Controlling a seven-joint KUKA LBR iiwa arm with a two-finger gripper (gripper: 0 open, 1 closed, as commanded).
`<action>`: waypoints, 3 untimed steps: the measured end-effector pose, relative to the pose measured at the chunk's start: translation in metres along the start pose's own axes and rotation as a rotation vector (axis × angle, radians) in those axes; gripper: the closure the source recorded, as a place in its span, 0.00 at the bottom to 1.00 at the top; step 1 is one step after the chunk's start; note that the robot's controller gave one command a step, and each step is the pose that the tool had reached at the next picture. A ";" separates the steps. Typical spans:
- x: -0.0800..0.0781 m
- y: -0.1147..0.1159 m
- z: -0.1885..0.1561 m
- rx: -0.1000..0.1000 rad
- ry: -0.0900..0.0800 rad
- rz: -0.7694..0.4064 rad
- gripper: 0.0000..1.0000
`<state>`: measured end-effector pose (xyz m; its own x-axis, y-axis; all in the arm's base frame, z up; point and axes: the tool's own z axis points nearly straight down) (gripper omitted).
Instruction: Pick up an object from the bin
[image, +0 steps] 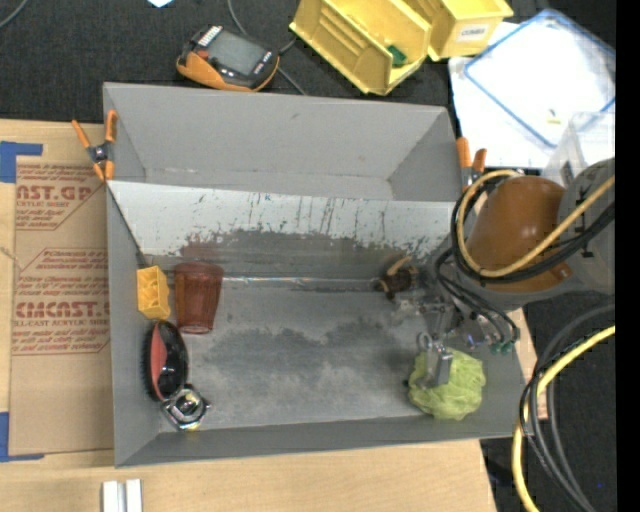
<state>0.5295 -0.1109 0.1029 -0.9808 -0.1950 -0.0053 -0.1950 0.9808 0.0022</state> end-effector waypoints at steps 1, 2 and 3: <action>-0.004 0.002 0.001 0.000 0.001 -0.011 0.00; 0.033 -0.011 -0.034 -0.005 -0.003 -0.222 0.00; 0.033 -0.011 -0.033 -0.006 -0.002 -0.223 0.00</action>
Offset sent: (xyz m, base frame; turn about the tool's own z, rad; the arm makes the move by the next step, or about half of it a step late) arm -0.0309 -0.0213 0.0334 -0.2237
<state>0.4996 -0.1279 0.1353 -0.9134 -0.4070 -0.0081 -0.4071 0.9134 0.0072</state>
